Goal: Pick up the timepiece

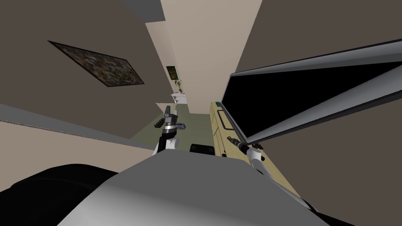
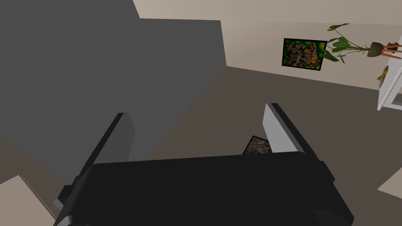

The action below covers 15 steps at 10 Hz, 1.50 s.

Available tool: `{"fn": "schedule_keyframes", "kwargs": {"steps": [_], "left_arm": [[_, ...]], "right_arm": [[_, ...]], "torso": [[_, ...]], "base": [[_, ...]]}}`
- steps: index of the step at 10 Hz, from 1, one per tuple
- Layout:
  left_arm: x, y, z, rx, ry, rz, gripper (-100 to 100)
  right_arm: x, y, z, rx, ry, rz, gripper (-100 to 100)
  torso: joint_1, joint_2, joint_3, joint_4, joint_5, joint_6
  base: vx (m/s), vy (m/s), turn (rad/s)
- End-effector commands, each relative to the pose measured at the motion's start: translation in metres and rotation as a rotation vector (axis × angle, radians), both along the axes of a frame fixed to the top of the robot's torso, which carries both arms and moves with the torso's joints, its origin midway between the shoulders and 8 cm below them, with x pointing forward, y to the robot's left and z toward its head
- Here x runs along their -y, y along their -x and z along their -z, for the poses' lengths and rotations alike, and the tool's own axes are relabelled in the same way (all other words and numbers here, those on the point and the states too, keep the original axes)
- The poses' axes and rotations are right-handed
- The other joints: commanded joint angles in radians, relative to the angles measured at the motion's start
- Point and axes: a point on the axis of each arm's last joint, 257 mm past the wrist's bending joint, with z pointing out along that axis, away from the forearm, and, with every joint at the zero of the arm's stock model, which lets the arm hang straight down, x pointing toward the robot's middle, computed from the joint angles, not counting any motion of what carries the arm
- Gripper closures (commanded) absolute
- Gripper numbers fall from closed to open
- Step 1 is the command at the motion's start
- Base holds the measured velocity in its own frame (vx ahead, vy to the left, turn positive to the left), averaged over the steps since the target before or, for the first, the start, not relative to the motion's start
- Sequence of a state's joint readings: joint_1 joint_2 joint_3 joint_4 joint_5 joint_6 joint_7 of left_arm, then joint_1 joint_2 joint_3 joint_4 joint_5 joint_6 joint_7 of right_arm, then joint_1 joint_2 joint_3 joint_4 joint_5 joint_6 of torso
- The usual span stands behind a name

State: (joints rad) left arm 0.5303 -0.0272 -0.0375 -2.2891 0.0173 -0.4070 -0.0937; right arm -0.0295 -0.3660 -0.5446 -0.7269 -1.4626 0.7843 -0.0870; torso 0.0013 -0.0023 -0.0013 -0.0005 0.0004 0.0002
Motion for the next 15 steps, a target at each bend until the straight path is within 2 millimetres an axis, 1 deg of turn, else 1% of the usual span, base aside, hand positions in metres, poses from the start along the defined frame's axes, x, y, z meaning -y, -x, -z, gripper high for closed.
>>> {"fn": "schedule_keyframes", "kwargs": {"steps": [1, 2, 3, 4, 5, 6, 7, 8, 9, 10, 11, 12, 14, 15], "left_arm": [[0.0, 0.0, 0.0, 0.0, 0.0, 0.0, 0], [0.0, 0.0, 0.0, 0.0, 0.0, 0.0, 0], [0.0, 0.0, 0.0, 0.0, 0.0, 0.0, 0], [0.0, 0.0, 0.0, 0.0, 0.0, 0.0, 0], [0.0, 0.0, 0.0, 0.0, 0.0, 0.0, 0], [0.0, 0.0, 0.0, 0.0, 0.0, 0.0, 0], [0.0, 0.0, 0.0, 0.0, 0.0, 0.0, 0], [0.0, 0.0, 0.0, 0.0, 0.0, 0.0, 0], [0.0, 0.0, 0.0, 0.0, 0.0, 0.0, 0], [0.0, 0.0, 0.0, 0.0, 0.0, 0.0, 0], [0.0, 0.0, 0.0, 0.0, 0.0, 0.0, 0], [0.0, 0.0, 0.0, 0.0, 0.0, 0.0, 0], [0.0, 0.0, 0.0, 0.0, 0.0, 0.0, 0], [0.0, 0.0, 0.0, 0.0, 0.0, 0.0, 0]], "right_arm": [[0.012, 0.034, 0.01, -0.013, -0.022, 0.036, -100], [0.012, 0.034, 0.01, -0.01, -0.015, 0.03, -100], [0.023, 0.062, 0.016, -0.019, -0.032, 0.065, -100], [0.023, 0.062, 0.015, -0.016, -0.026, 0.061, -100], [0.034, 0.086, 0.018, -0.015, -0.033, 0.09, -100], [0.034, 0.089, 0.019, -0.019, -0.033, 0.092, -100], [0.045, 0.117, 0.022, -0.019, -0.036, 0.125, -100], [0.045, 0.117, 0.022, -0.019, -0.036, 0.125, -100], [0.056, 0.145, 0.022, -0.019, -0.041, 0.165, -100], [0.057, 0.145, 0.022, -0.017, -0.035, 0.159, -100], [0.068, 0.171, 0.021, -0.011, -0.029, 0.193, -100], [0.069, 0.169, 0.019, -0.006, -0.023, 0.19, -100], [0.068, 0.172, 0.021, -0.013, -0.029, 0.194, -100], [0.079, 0.2, 0.018, -0.007, -0.021, 0.231, -100]], "torso": [[0.0, 0.0, 0.0, 0.0, 0.0, 0.0], [0.001, -0.001, -0.001, 0.0, 0.0, -0.001], [0.001, -0.001, -0.001, 0.0, 0.0, 0.0], [0.0, -0.003, -0.001, 0.0, 0.0, -0.001], [0.0, -0.002, -0.001, 0.0, 0.0, 0.0], [0.001, -0.002, -0.001, 0.0, 0.0, -0.001], [0.001, -0.001, -0.001, 0.0, 0.0, 0.0], [0.001, -0.002, -0.001, 0.0, 0.0, 0.0], [0.001, -0.001, -0.001, 0.0, 0.0, 0.0], [0.001, -0.002, -0.001, 0.0, 0.0, -0.001], [0.0, -0.002, -0.001, 0.0, -0.001, -0.001], [-0.001, -0.002, -0.001, 0.0, -0.001, -0.001], [-0.001, -0.001, 0.0, 0.0, -0.001, -0.001], [-0.002, 0.001, 0.0, 0.0, -0.001, -0.001]], "base": [[0.073, 0.038, 0.263], [0.07, 0.025, 0.095], [0.088, 0.021, 0.228], [0.068, 0.012, 0.094], [0.072, 0.028, 0.213], [0.067, 0.021, 0.11], [0.081, 0.028, 0.182], [0.061, 0.019, 0.115], [0.079, 0.026, 0.251], [0.064, 0.011, 0.097], [0.064, 0.019, 0.233], [0.057, 0.01, 0.096], [0.015, 0.0, -0.02], [0.051, 0.012, 0.22]]}}
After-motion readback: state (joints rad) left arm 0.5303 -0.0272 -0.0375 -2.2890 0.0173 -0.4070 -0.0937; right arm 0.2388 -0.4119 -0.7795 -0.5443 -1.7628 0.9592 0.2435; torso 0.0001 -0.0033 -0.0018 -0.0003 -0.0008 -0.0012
